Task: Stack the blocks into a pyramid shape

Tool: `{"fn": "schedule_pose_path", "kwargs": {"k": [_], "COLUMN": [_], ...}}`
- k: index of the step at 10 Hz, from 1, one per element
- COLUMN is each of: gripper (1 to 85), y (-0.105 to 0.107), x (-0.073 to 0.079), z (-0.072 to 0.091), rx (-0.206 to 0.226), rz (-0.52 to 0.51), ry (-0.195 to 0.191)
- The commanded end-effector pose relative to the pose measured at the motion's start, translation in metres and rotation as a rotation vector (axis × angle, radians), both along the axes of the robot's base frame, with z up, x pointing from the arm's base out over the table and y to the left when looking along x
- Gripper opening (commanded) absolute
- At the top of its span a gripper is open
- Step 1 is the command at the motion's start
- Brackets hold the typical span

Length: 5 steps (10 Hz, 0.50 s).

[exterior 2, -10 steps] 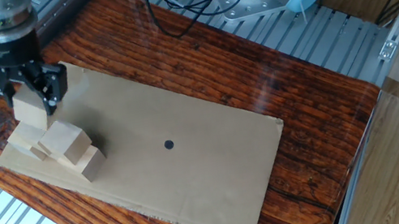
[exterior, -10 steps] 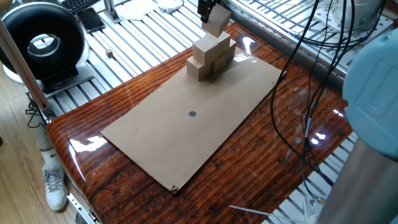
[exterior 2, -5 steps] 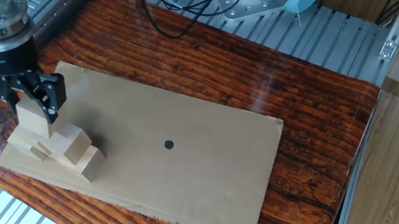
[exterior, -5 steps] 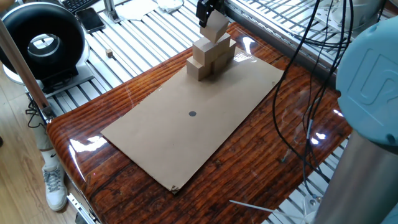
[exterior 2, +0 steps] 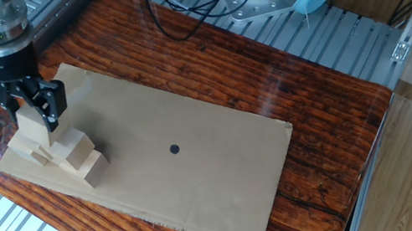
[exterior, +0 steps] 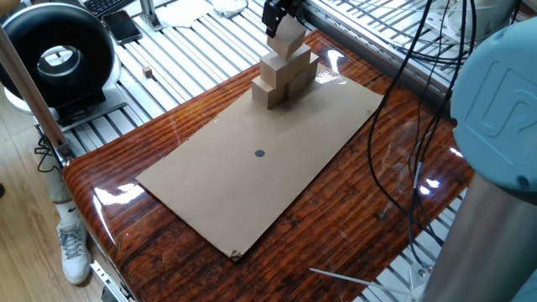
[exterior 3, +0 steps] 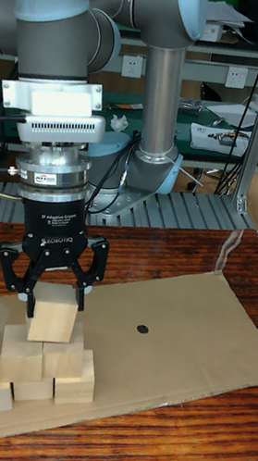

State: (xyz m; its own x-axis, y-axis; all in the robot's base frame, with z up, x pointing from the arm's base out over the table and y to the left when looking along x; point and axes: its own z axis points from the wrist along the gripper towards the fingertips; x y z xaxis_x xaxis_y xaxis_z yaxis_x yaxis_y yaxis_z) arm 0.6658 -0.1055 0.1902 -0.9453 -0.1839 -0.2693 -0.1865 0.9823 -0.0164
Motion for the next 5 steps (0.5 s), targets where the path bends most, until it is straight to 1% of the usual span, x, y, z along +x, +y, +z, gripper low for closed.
{"fn": "schedule_pose_path", "kwargs": {"k": [1,5], "gripper": [1.0,1.0], "y": [0.0017,0.0016], "x": [0.0083,0.0097], "z": [0.0006,-0.0032], "rx": [0.016,0.018], "rz": [-0.012,-0.018], "ry": [-0.023,-0.016]}}
